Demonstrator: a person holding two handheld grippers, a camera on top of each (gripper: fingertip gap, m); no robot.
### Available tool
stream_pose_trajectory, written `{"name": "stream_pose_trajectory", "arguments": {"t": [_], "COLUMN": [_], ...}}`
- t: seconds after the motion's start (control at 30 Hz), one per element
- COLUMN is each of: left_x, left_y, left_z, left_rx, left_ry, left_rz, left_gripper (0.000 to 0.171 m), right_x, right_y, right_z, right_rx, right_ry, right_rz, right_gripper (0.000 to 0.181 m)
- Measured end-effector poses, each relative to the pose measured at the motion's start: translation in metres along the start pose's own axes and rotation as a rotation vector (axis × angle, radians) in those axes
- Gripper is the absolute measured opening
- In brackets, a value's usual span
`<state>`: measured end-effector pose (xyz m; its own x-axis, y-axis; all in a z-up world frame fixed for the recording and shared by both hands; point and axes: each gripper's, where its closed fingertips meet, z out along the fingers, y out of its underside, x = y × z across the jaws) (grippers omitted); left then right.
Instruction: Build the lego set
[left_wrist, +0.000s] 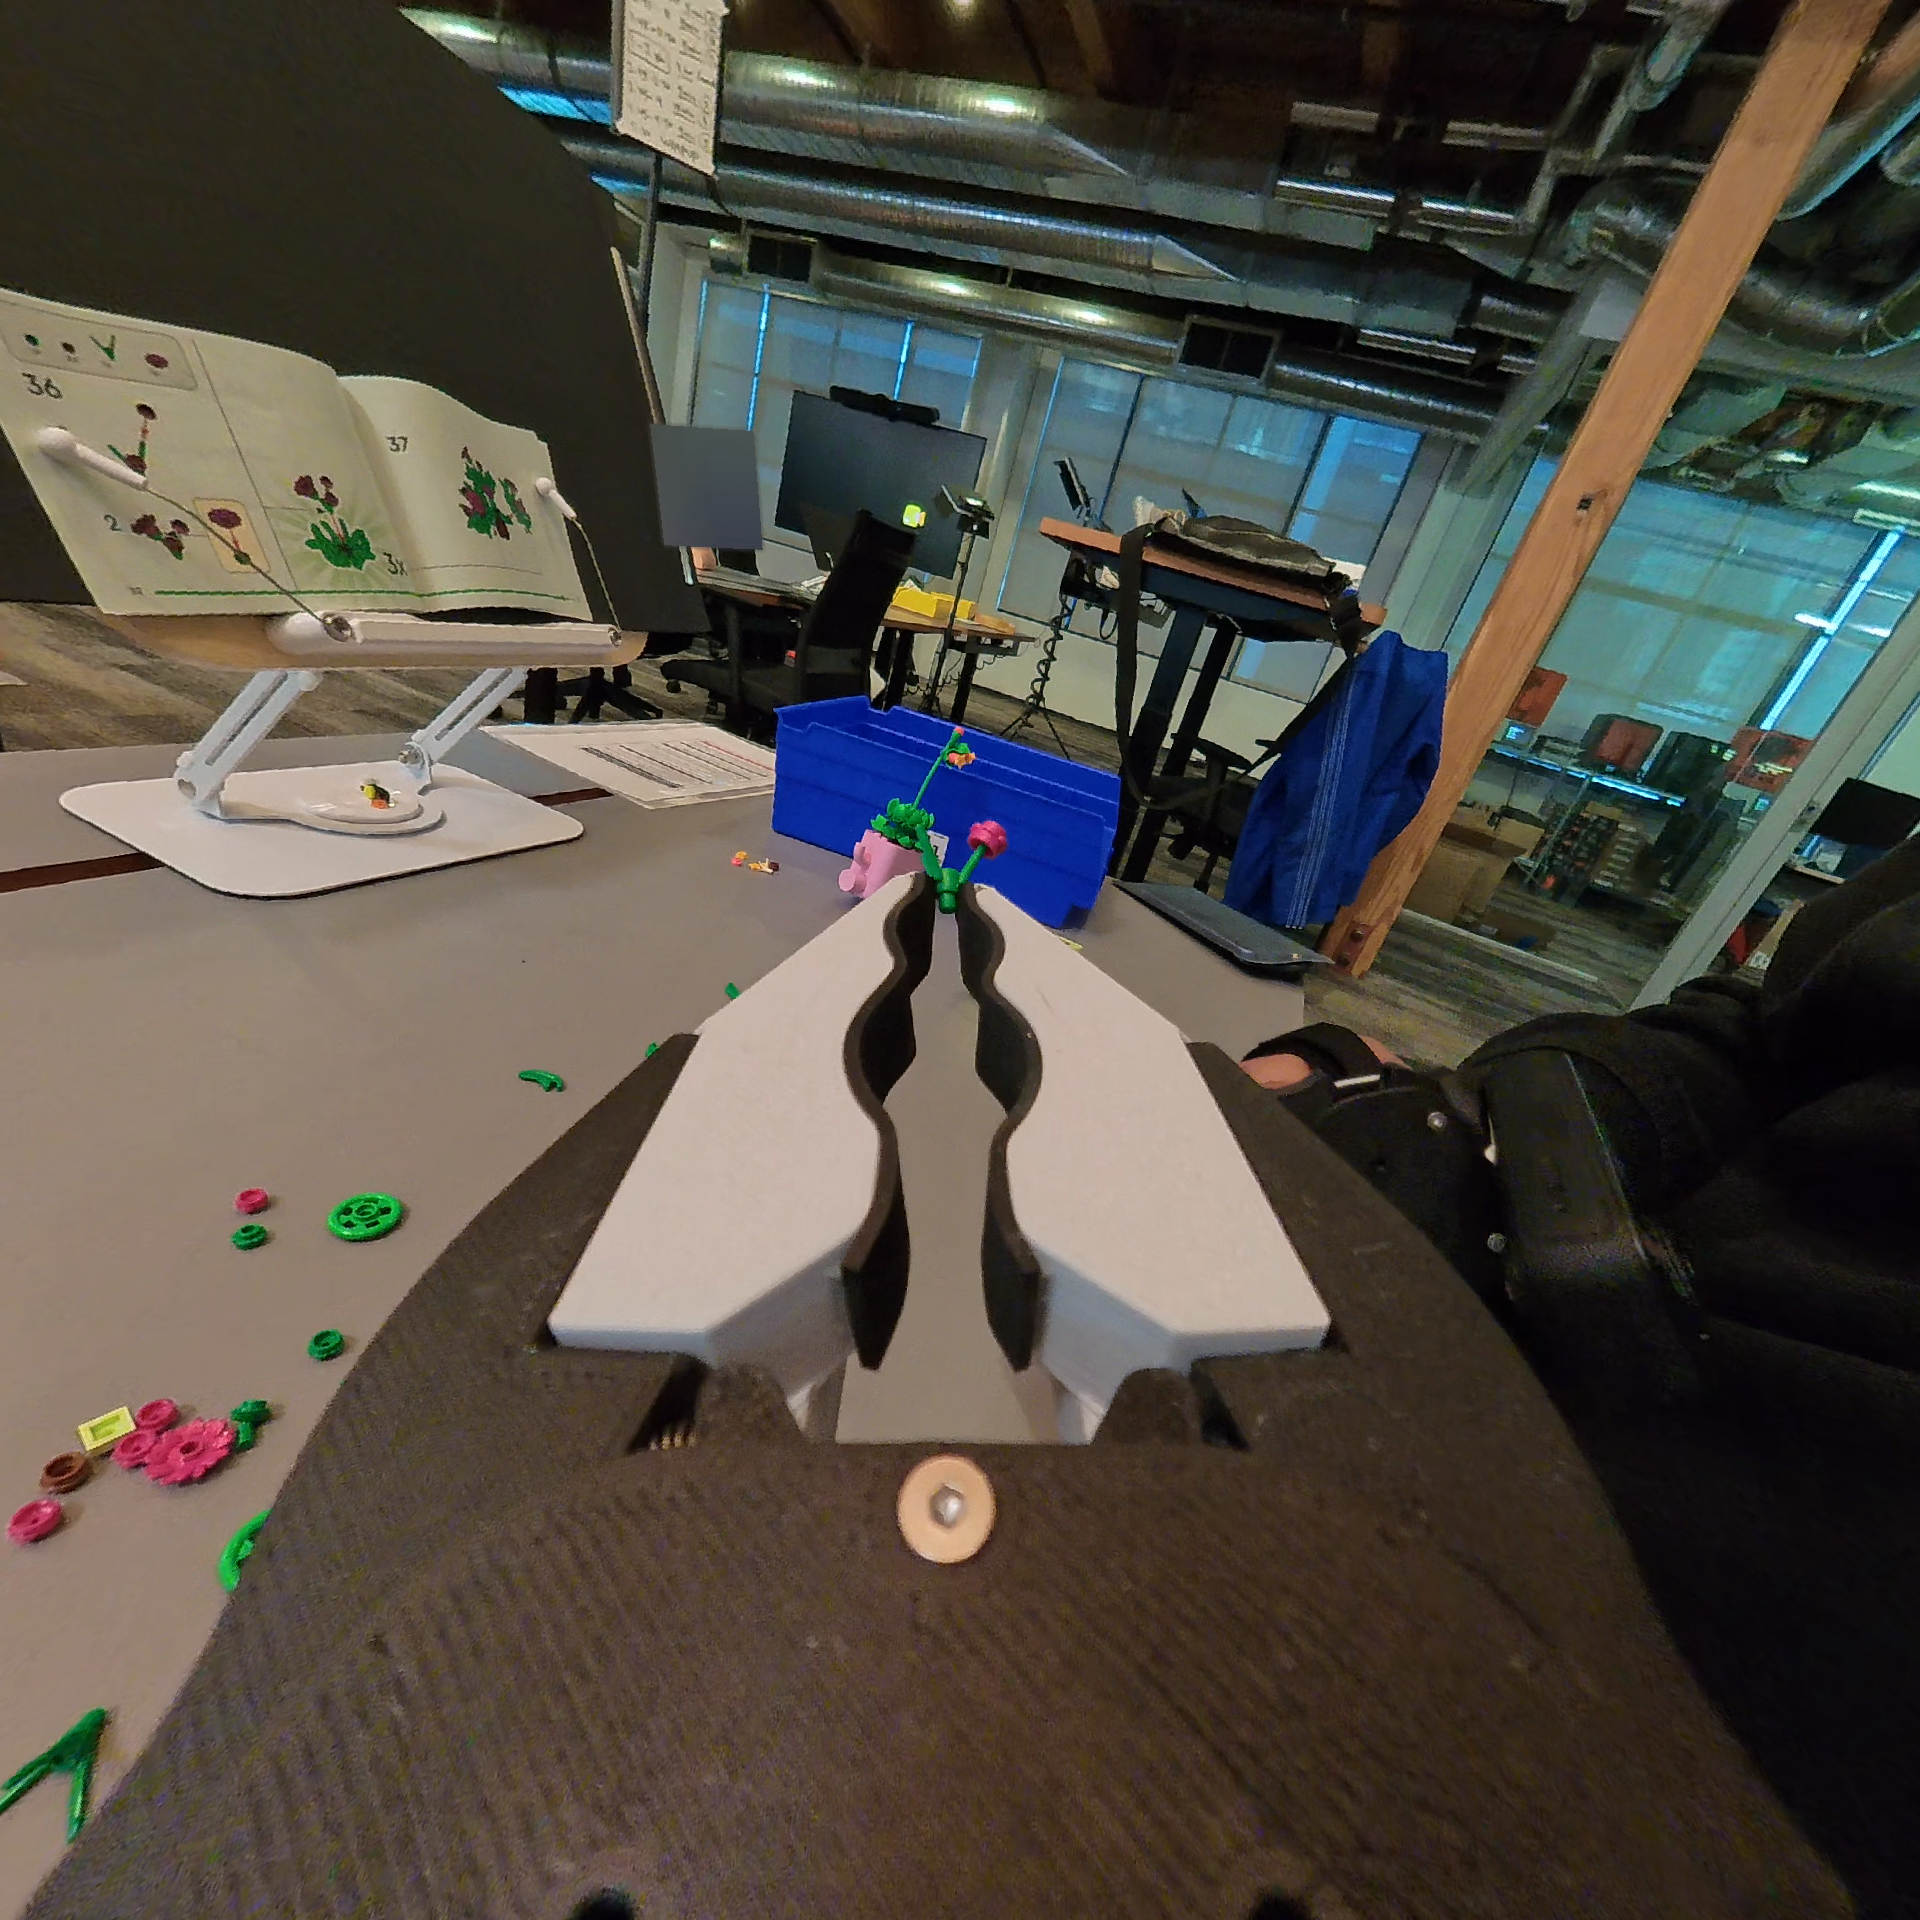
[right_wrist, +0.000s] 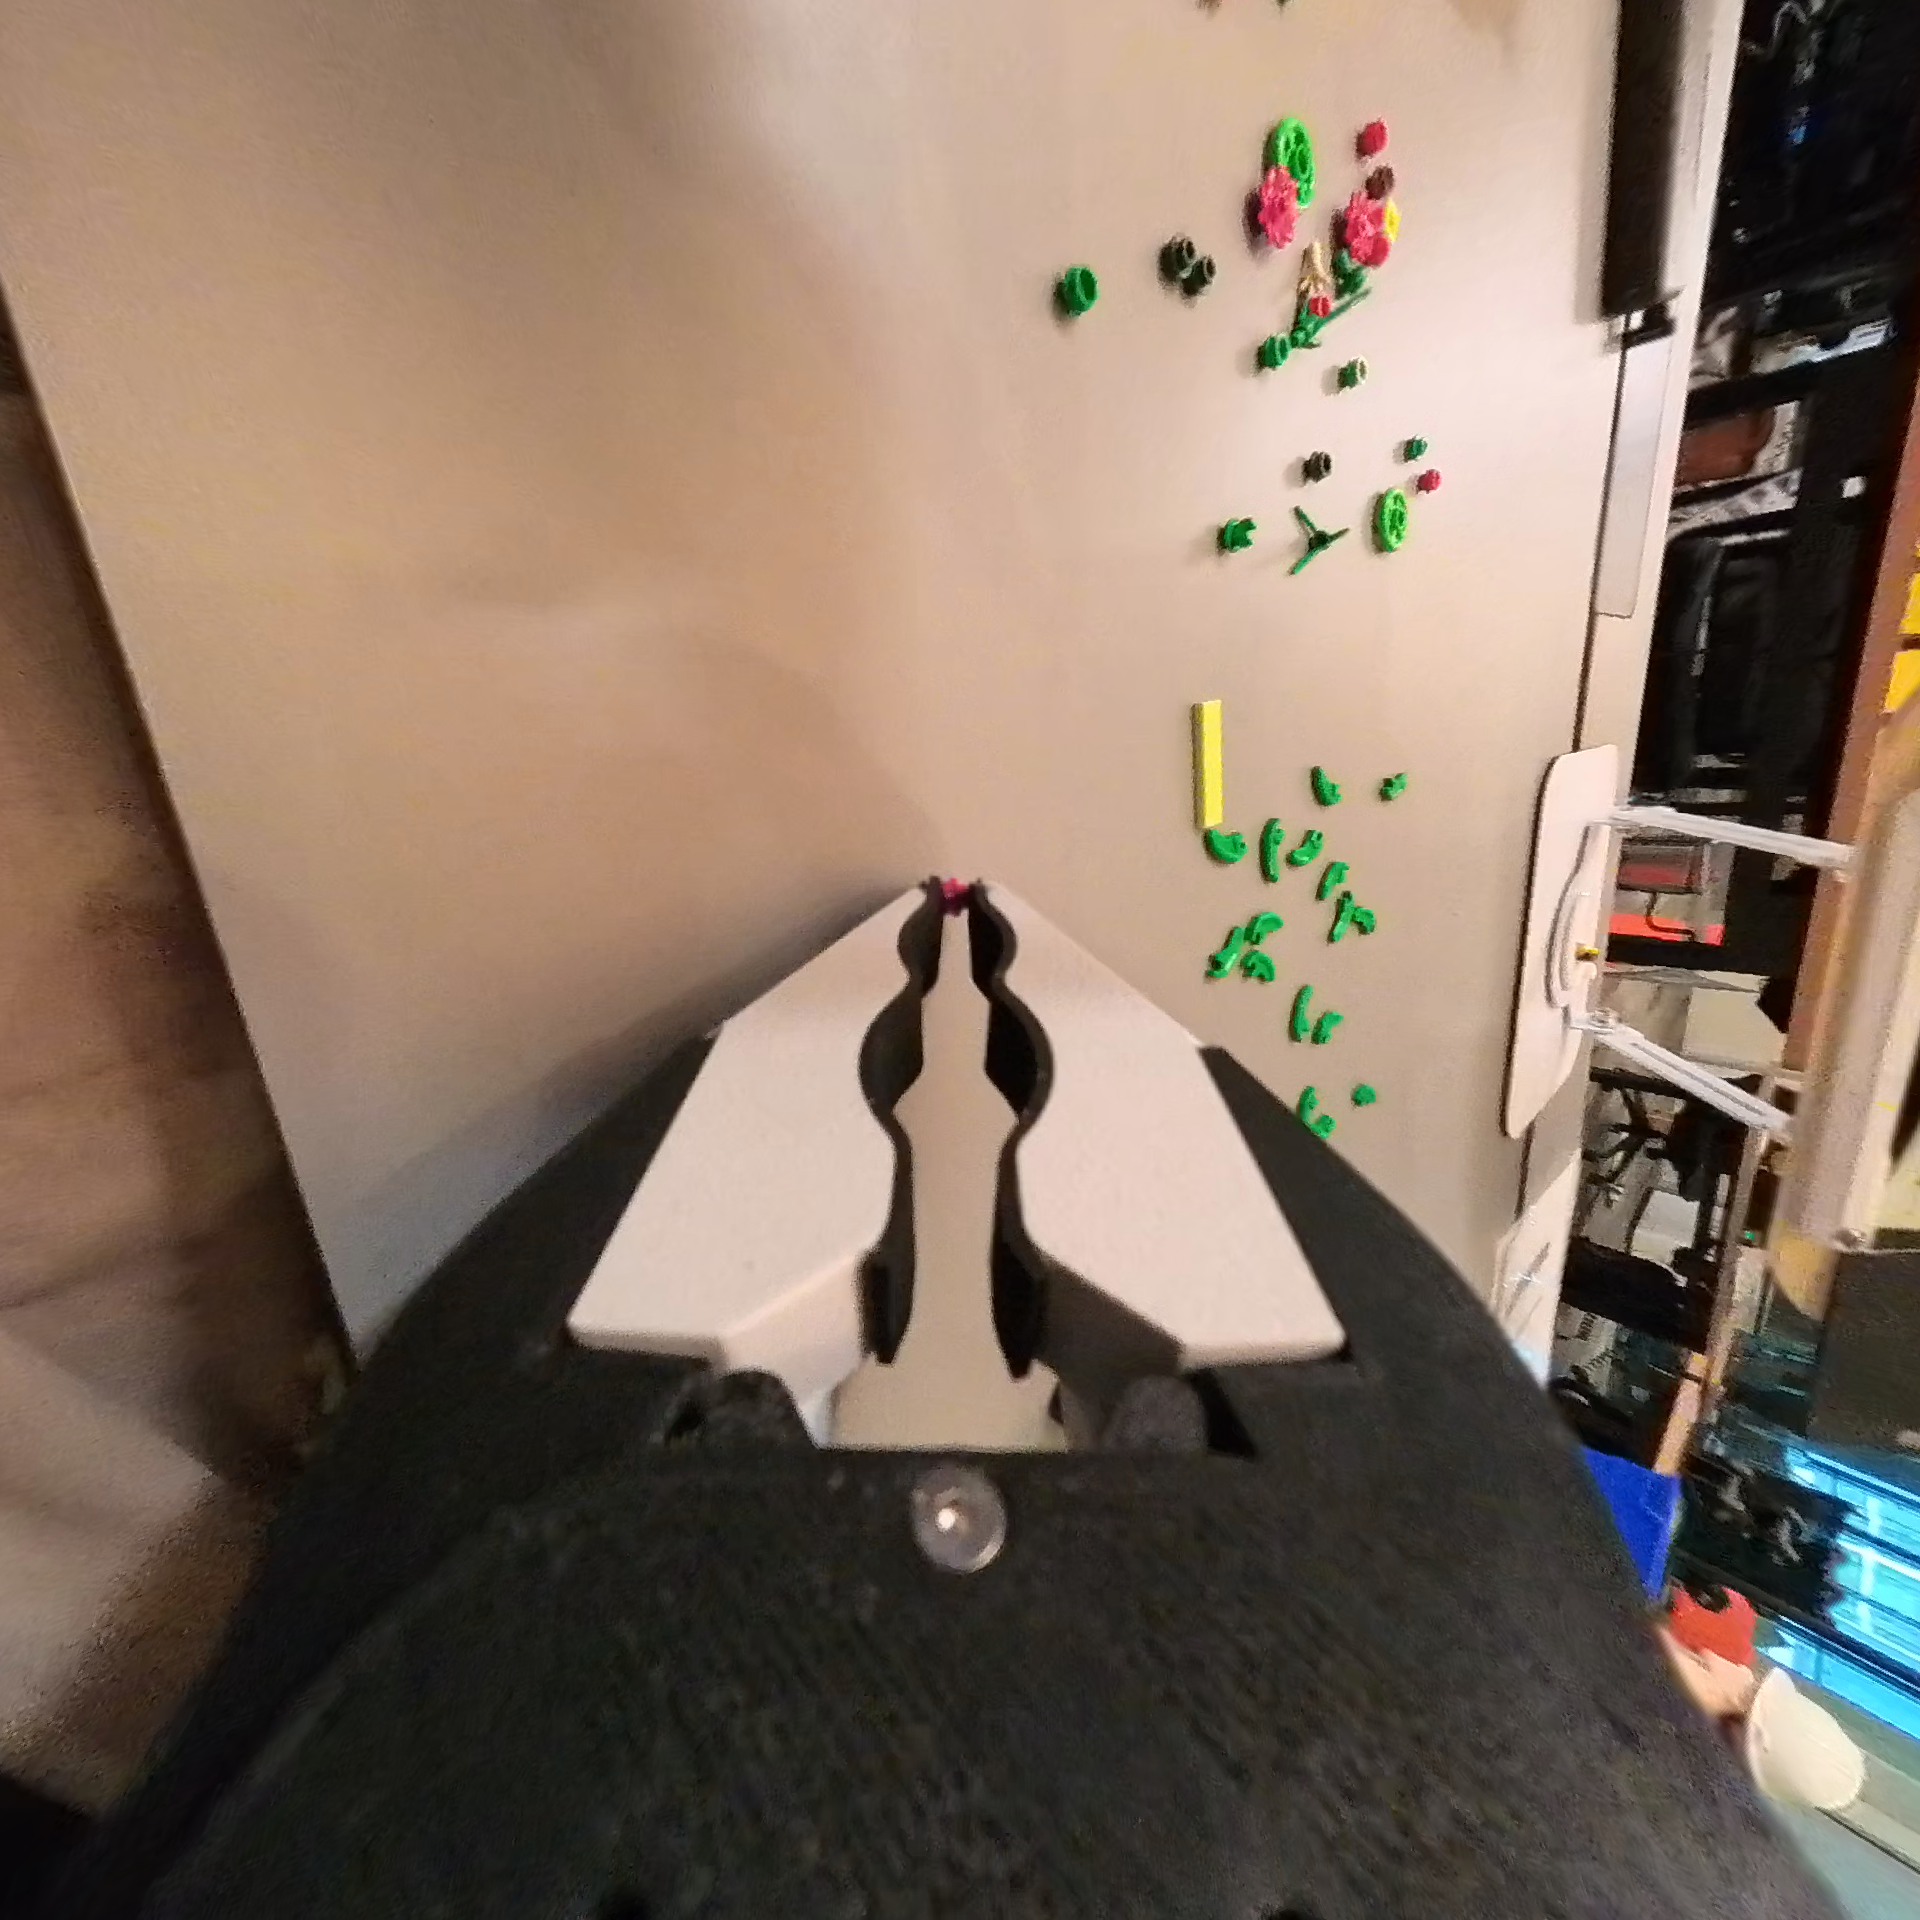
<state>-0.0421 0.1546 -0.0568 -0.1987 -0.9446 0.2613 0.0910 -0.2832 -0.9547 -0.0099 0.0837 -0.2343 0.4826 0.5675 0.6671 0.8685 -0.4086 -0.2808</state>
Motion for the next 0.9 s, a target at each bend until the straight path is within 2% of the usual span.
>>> {"name": "stream_pose_trajectory", "arguments": {"t": [0.67, 0.9], "left_x": [0.0, 0.0], "left_y": [0.0, 0.0], "left_z": [0.0, 0.0], "left_rx": [-0.002, 0.002], "left_ry": [0.001, 0.002], "left_rz": [-0.001, -0.003], "left_gripper": [0.001, 0.001], "right_x": [-0.019, -0.009], "right_y": [-0.006, -0.011], "right_z": [-0.014, -0.023], "right_rx": [0.054, 0.113], "right_ry": [-0.211, -0.253], "right_rz": [0.134, 0.244], "right_gripper": [0.004, 0.01]}}
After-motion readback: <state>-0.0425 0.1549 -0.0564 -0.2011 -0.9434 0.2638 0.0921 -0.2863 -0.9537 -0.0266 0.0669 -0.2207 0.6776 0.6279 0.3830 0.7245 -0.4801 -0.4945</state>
